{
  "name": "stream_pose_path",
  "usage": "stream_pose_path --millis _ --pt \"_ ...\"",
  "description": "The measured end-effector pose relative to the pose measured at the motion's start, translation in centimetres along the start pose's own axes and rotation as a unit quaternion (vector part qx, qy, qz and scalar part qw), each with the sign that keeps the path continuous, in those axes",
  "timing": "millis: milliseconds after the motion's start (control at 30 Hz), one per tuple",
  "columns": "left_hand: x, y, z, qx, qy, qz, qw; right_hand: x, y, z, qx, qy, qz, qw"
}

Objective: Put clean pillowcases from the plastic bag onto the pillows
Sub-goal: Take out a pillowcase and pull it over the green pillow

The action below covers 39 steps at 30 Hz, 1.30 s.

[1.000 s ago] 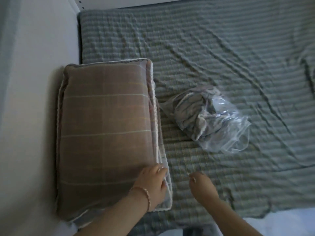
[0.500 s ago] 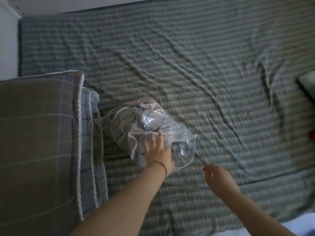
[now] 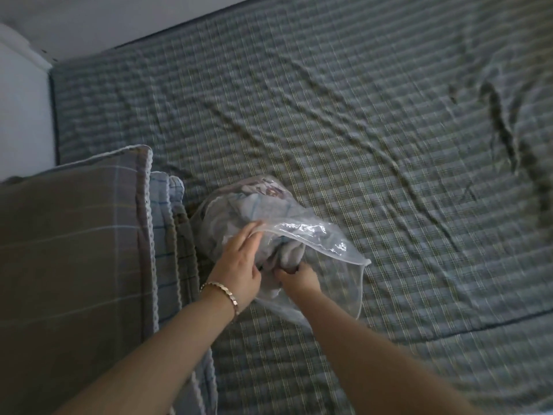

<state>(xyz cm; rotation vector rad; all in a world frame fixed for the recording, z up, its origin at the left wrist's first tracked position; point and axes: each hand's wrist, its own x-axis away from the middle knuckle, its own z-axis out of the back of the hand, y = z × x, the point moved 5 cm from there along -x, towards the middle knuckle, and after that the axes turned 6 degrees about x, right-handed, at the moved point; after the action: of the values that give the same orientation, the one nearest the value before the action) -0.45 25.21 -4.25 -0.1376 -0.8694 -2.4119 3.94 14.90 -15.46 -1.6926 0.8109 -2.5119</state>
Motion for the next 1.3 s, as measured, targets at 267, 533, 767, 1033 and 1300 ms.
stream_pose_path --millis 267,533,767,1033,1300 --pt "-1.2 -5.2 -1.1 -0.019 -0.195 0.073 0.978 10.4 -1.4 4.8 -0.203 0.094 0.222 0.949" --pt "0.1 -6.3 -0.2 -0.093 -0.225 0.137 0.96 20.5 1.9 19.1 -0.262 0.34 0.35 0.833" --pt "6.0 12.8 -2.0 0.184 -0.272 -0.016 0.944 20.6 5.6 21.2 -0.133 0.308 0.306 0.891" --pt "2.4 22.2 -9.5 0.388 -0.128 0.11 0.906 18.7 9.7 25.5 0.046 0.02 0.345 0.937" --pt "-1.7 35.9 -12.7 0.279 -0.311 -0.07 0.906 12.8 12.4 39.2 0.298 0.036 0.365 0.881"
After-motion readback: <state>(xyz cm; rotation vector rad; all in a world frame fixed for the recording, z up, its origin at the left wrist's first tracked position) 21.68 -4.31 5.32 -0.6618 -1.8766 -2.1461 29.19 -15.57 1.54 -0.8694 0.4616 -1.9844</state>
